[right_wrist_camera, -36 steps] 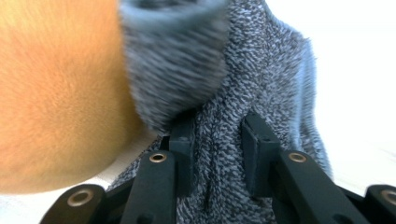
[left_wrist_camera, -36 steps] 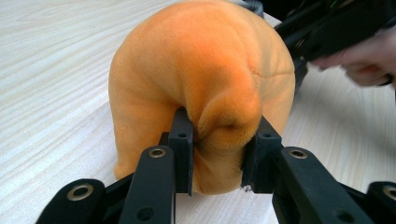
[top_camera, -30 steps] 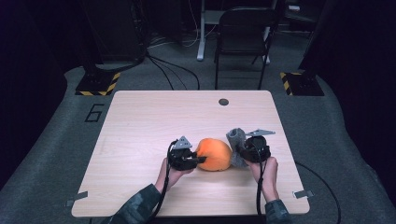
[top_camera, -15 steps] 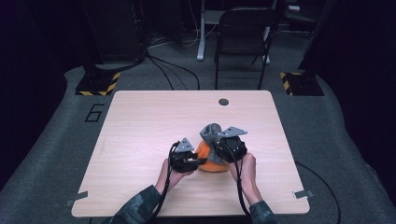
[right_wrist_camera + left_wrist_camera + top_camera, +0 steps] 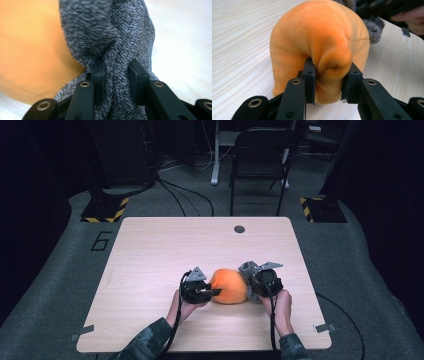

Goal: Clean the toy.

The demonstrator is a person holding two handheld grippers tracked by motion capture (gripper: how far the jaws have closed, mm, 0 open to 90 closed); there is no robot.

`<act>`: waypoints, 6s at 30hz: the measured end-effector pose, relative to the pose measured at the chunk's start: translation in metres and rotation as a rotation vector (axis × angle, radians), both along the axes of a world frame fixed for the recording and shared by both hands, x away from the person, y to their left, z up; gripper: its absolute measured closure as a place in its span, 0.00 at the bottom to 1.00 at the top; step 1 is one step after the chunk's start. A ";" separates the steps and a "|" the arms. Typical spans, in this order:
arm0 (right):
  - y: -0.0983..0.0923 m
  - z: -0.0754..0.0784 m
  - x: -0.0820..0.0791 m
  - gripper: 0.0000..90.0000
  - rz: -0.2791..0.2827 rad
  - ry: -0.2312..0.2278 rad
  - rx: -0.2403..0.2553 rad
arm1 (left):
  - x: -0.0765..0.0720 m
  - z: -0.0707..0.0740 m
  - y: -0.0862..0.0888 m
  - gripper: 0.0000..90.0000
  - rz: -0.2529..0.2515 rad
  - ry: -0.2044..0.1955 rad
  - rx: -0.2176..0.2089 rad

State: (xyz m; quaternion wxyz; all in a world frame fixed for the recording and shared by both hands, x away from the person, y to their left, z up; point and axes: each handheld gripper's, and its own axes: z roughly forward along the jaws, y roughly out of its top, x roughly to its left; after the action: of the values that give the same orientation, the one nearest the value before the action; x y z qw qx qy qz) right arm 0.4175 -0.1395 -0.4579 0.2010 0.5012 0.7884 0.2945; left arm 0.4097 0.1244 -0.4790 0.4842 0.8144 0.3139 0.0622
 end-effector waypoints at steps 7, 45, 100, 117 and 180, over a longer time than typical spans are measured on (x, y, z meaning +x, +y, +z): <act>-0.003 -0.028 0.010 0.76 -0.009 0.087 -0.037 | 0.000 0.000 0.001 0.76 0.001 0.008 -0.007; 0.053 0.037 -0.027 0.77 0.160 -0.122 -0.009 | 0.003 -0.001 0.002 0.76 -0.002 0.002 -0.005; 0.027 0.018 -0.004 0.78 0.082 -0.044 0.014 | 0.005 -0.009 0.008 0.27 -0.031 -0.083 0.016; 0.028 0.016 -0.003 0.78 0.072 -0.038 0.016 | 0.002 -0.026 -0.001 0.32 -0.057 -0.199 0.078; -0.067 0.018 -0.001 0.77 -0.165 -0.045 0.089 | -0.007 0.015 0.010 0.86 0.049 -0.092 -0.189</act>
State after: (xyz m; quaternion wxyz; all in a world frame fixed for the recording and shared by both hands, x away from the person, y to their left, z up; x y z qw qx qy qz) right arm 0.4167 -0.2067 -0.4400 0.2196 0.5661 0.7259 0.3230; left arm 0.4030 0.1344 -0.4643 0.5710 0.7535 0.3154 0.0816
